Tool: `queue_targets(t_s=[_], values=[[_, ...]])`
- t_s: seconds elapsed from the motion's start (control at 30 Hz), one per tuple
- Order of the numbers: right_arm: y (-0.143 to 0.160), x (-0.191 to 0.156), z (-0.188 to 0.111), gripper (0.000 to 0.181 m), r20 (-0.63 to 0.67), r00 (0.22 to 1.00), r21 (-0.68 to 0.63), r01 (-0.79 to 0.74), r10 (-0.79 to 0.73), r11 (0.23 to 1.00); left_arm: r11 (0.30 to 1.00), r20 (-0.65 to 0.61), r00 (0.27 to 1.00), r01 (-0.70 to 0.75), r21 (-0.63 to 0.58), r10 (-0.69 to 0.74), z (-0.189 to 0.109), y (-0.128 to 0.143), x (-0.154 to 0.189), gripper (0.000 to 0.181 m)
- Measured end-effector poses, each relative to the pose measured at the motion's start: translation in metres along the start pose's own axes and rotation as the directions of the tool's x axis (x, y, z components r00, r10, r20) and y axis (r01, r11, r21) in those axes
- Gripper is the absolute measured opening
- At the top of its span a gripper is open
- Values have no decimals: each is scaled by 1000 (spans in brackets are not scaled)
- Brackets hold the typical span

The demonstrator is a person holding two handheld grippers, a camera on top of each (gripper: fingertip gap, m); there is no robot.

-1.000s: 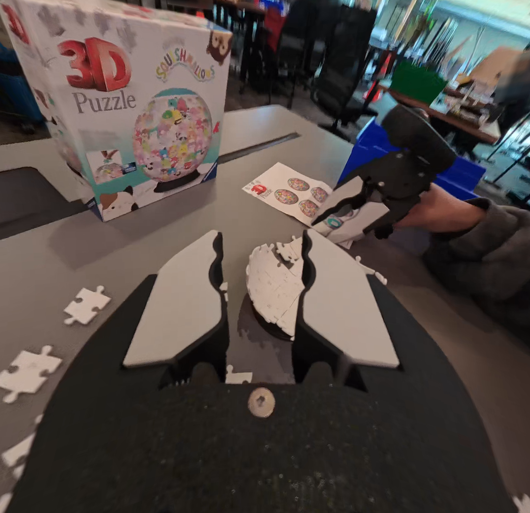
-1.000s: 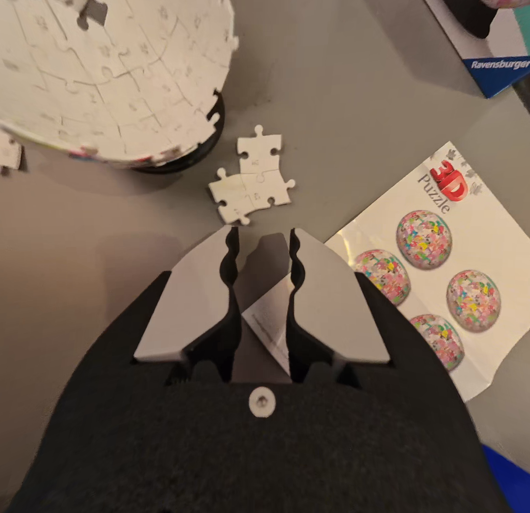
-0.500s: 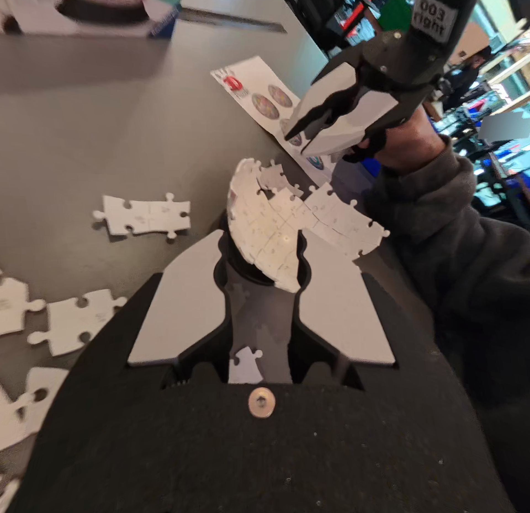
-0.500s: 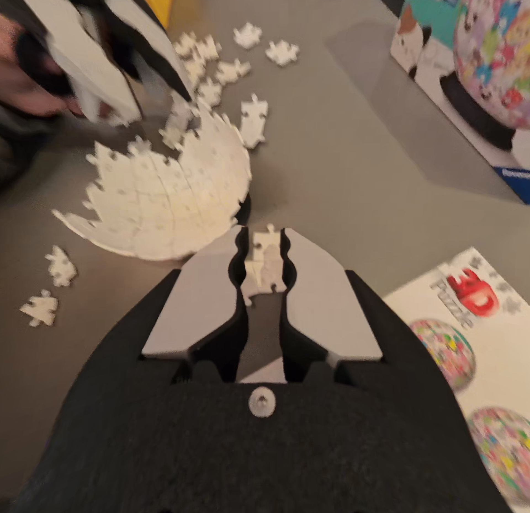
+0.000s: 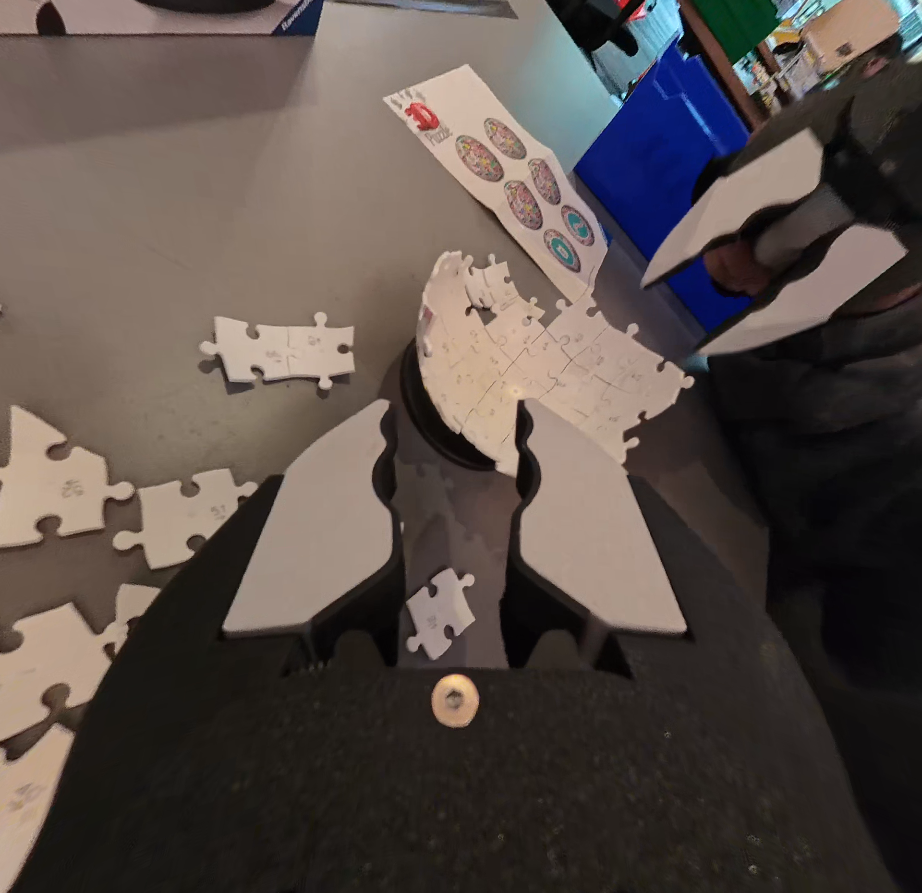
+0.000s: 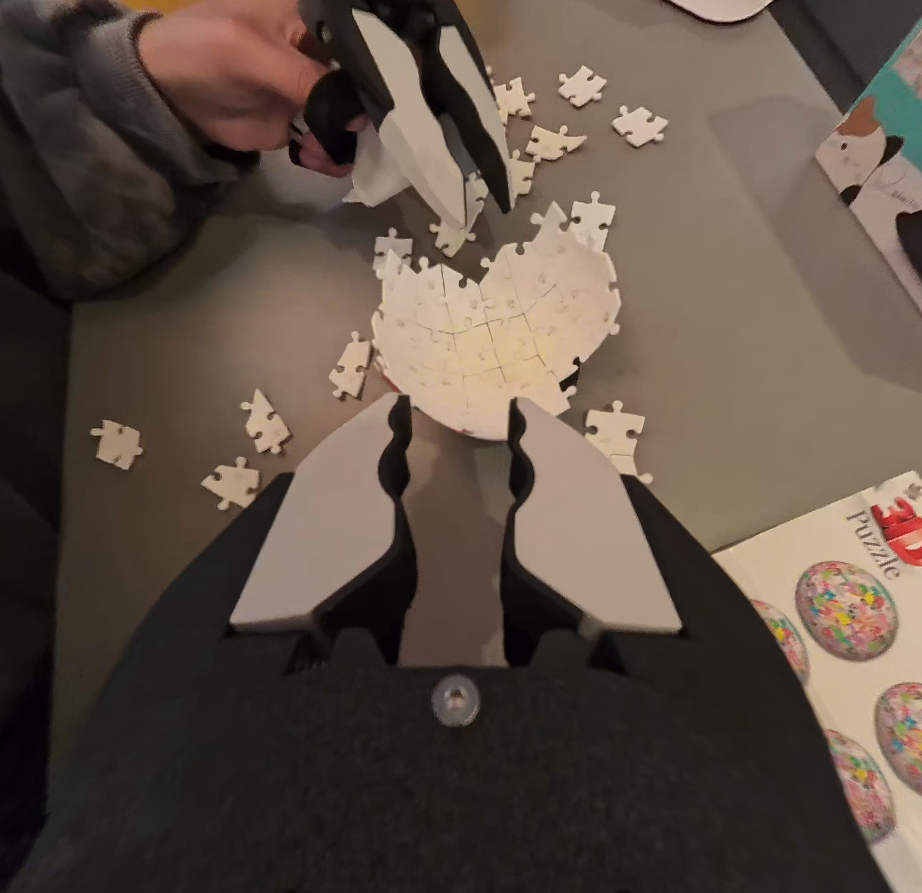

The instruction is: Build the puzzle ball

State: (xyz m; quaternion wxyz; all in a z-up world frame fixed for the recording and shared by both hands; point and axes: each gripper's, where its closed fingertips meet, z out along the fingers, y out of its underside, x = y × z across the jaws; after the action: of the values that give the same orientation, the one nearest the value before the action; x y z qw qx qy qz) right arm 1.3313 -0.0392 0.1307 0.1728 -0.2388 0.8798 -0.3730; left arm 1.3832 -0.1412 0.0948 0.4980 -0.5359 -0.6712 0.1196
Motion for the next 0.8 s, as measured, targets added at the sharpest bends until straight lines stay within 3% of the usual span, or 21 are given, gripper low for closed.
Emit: queue_targets(t_s=[0.1, 0.27, 0.37, 0.47, 0.8], values=[[11, -10, 11, 37, -14, 1000, -45, 7, -8, 999, 1000, -30, 1000, 9, 21, -8, 1, -2, 4, 45], [15, -15, 15, 44, -100, 994, 71, 55, -48, 996, 999, -27, 1000, -11, 33, 12, 2, -3, 4, 45], [18, -12, 20, 44, -161, 980, 28, 124, -118, 992, 999, -40, 999, 0, 42, 2, 1, -4, 5, 45], [29, -9, 29, 46, -146, 984, -24, 98, -100, 995, 998, -79, 997, 13, 59, -8, -1, -7, 10, 45], [34, 1, 49, 46, -134, 986, -25, 95, -97, 995, 999, -100, 995, 14, 46, -9, 3, -4, 13, 45]])
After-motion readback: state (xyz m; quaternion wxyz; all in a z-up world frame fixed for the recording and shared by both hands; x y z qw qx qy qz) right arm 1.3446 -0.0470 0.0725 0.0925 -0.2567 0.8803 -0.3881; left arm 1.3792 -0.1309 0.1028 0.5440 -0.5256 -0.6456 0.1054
